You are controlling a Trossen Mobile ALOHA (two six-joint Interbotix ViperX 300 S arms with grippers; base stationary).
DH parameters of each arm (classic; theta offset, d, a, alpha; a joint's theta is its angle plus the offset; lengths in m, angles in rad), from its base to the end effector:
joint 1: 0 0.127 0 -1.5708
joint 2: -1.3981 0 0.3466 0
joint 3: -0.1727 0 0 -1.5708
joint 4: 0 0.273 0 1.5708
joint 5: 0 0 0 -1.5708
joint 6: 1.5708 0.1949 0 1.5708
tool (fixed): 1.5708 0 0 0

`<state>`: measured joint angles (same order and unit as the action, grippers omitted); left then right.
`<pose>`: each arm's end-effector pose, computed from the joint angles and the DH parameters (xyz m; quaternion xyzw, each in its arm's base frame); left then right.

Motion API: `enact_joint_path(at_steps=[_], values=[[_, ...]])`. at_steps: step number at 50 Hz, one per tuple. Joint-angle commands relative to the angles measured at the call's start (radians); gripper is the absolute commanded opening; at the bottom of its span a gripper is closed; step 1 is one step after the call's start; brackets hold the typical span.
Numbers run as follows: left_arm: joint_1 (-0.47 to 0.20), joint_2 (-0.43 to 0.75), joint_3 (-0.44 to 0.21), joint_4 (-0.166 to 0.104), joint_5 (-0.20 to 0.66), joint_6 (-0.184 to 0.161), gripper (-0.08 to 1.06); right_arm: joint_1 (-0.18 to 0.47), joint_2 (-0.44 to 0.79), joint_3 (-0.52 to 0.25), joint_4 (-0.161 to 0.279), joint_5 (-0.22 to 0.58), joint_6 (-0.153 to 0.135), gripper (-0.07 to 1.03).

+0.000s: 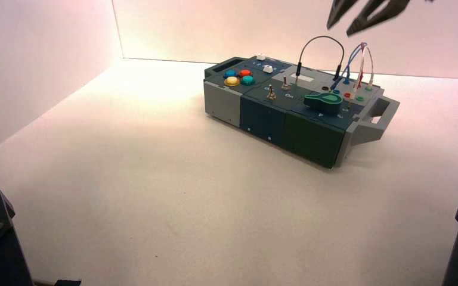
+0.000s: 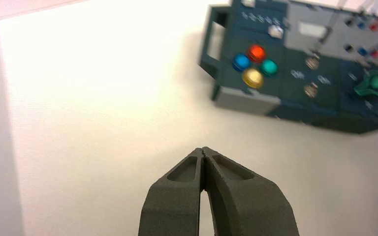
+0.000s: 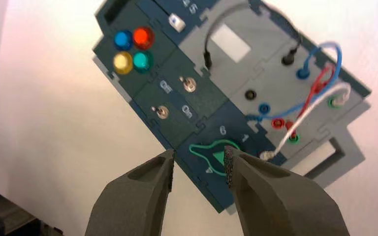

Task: Insert the blue wire.

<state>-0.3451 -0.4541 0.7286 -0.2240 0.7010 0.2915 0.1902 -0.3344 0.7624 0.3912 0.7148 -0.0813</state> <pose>0.2509 -0.1199 0.2276 0.0977 0.4472 -0.2415 0.8556 0.2633 0.1003 0.1872 0.1077 0.5416 0.1281 0.8238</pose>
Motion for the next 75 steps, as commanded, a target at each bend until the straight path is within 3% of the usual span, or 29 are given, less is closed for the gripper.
enact_joint_path(at_steps=[1, 6, 11, 20, 25, 46, 75], values=[[-0.02, 0.032, -0.067, -0.026, 0.075, 0.015, -0.03, 0.002, -0.011, 0.029, 0.025, -0.054, 0.009, 0.59], [-0.028, 0.052, -0.08, -0.046, 0.086, 0.028, -0.03, -0.003, -0.011, 0.057, 0.025, -0.095, 0.011, 0.64], [-0.032, 0.058, -0.081, -0.095, 0.089, 0.043, -0.03, -0.006, -0.005, 0.078, 0.025, -0.118, 0.014, 0.64], [-0.032, 0.063, -0.08, -0.209, 0.106, 0.147, -0.03, -0.005, 0.038, 0.087, 0.023, -0.153, 0.015, 0.64], [-0.032, 0.066, -0.078, -0.25, 0.109, 0.175, -0.03, -0.006, 0.074, 0.083, 0.023, -0.167, 0.015, 0.64], [-0.032, 0.077, -0.077, -0.256, 0.109, 0.186, -0.03, -0.008, 0.164, 0.066, 0.008, -0.225, 0.012, 0.64], [-0.032, 0.077, -0.075, -0.256, 0.109, 0.189, -0.03, -0.037, 0.225, 0.015, -0.009, -0.227, 0.011, 0.64]])
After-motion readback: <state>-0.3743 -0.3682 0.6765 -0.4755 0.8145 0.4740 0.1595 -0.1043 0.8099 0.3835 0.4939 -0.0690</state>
